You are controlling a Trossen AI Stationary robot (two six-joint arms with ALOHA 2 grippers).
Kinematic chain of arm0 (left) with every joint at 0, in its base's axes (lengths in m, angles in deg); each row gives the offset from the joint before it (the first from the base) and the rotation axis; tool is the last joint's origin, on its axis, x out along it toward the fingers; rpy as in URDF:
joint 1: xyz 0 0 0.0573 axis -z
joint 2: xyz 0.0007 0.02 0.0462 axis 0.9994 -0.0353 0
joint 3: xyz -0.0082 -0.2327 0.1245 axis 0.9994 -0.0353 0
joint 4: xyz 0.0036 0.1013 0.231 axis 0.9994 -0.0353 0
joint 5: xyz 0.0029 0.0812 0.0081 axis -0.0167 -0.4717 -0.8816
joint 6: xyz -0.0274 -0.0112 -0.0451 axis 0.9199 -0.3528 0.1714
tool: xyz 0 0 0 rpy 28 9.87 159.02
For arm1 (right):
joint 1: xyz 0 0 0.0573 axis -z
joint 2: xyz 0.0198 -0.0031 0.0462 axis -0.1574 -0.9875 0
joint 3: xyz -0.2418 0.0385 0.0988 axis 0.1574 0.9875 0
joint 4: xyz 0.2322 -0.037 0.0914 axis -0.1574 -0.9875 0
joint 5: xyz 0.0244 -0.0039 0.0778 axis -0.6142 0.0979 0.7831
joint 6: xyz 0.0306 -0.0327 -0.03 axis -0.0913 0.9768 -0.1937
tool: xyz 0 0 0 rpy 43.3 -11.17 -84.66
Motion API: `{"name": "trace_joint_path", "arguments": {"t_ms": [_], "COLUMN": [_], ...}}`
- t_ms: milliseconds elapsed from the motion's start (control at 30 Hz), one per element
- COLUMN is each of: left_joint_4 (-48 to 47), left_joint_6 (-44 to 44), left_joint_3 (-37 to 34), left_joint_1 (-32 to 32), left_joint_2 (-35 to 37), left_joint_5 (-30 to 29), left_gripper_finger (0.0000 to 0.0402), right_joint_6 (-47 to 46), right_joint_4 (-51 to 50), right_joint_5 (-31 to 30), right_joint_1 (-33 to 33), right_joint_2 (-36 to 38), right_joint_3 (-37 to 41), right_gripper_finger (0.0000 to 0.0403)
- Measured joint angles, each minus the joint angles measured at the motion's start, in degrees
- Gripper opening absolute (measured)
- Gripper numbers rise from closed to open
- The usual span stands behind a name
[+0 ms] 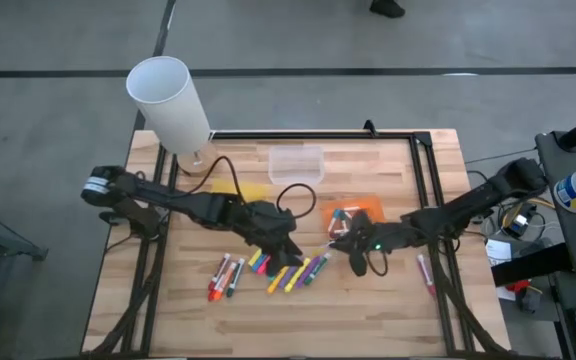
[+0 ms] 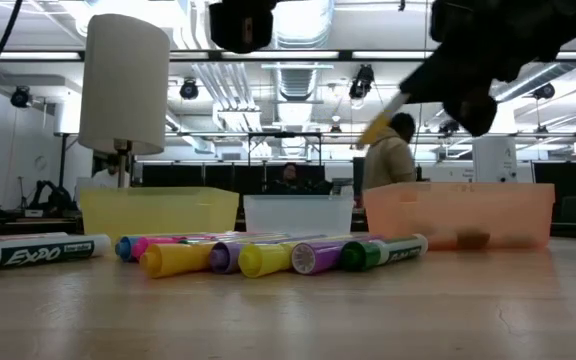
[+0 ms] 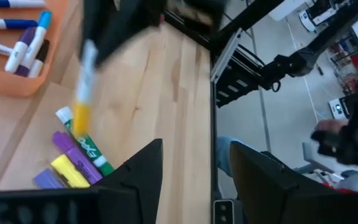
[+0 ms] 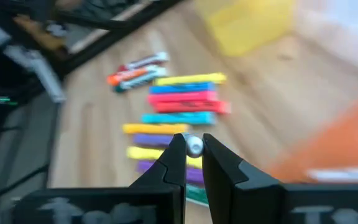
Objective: Pick & Place Markers
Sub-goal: Put the small yellow highlighter pen into the orange bin
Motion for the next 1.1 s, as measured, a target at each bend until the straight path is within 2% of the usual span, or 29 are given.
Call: {"name": "trace_joint_path", "arguments": {"t_ms": [267,400,533,767,933,1100], "left_joint_4": [0.10,0.08,0.08,-0.90,-4.16,-7.30], "left_joint_6": [-0.32,-2.14,-4.26,-6.95,-7.76,-7.79], "left_joint_3": [-0.01,-0.03,-0.03,-0.03,-0.03,-0.18], "left_joint_1": [1.60,2.72,3.95,5.26,5.39,5.39], "left_joint_2": [0.22,0.22,0.24,0.24,0.24,0.24], "left_joint_5": [0.00,-0.02,0.01,0.00,-0.53,-3.80], "left_gripper_finger": [0.0177,0.0177,0.0177,0.0177,0.0177,0.0177], "right_joint_6": [-5.67,-9.53,-11.79,-18.28,-20.57,-20.83], "right_joint_4": [-28.13,-36.55,-41.70,-48.89,-44.73,-42.17], "right_joint_5": [-11.04,-16.10,-18.20,-21.87,-20.08,-19.88], "right_joint_1": [-1.41,-2.14,-2.12,-2.08,-2.12,-2.01], "right_joint_2": [18.20,24.72,28.71,30.60,28.33,24.54], "right_joint_3": [-0.18,-0.18,-0.18,0.21,2.76,4.53], "right_gripper_finger": [0.0024,0.0024,0.0024,0.0024,0.0024,0.0024]}}
